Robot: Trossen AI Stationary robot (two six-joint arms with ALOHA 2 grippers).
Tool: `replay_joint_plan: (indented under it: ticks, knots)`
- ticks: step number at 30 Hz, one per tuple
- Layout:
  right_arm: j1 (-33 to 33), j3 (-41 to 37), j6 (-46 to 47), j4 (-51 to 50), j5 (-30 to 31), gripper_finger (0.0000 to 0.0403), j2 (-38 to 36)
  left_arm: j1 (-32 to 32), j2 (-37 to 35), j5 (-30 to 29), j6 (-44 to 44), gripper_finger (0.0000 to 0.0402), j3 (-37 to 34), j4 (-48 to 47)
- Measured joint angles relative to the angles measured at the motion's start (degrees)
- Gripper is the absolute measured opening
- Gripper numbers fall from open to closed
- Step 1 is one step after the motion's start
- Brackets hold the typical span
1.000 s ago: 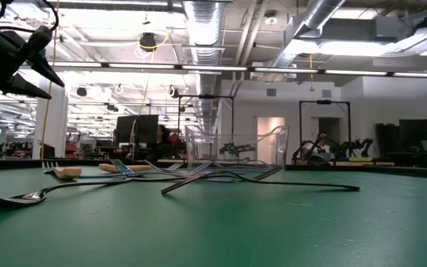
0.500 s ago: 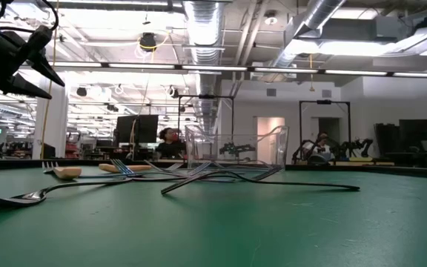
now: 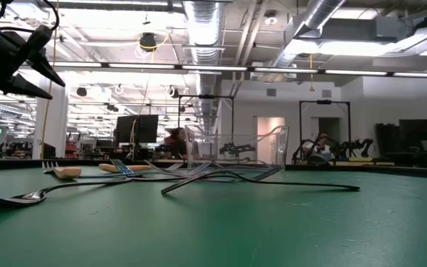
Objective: Sort silverware by color (type)
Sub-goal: Put the blue fork into the top transparent bin
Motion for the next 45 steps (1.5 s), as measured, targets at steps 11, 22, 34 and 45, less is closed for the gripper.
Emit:
replay_joint_plan:
  ticks: [11,22,34,45]
  knots:
    - [-22.8,0.0,13.6,-3.3,-11.2,0.0127,4.0,0.0,0.0,3.0,2.1,0.0176,0.0,0.4]
    - [-41.0,0.7,27.2,0.9,-36.9,0.0127,13.0,0.0,0.0,2.9,2.4,0.0176,0.0,0.4]
    - [-53.7,13.7,26.4,-1.7,-51.3,0.0127,11.5,0.0,0.0,2.9,2.9,0.0176,0.0,0.4]
    - [-59.9,29.6,24.7,-24.9,-64.7,0.0132,9.4,0.0,0.0,2.3,3.0,0.0176,0.0,0.4]
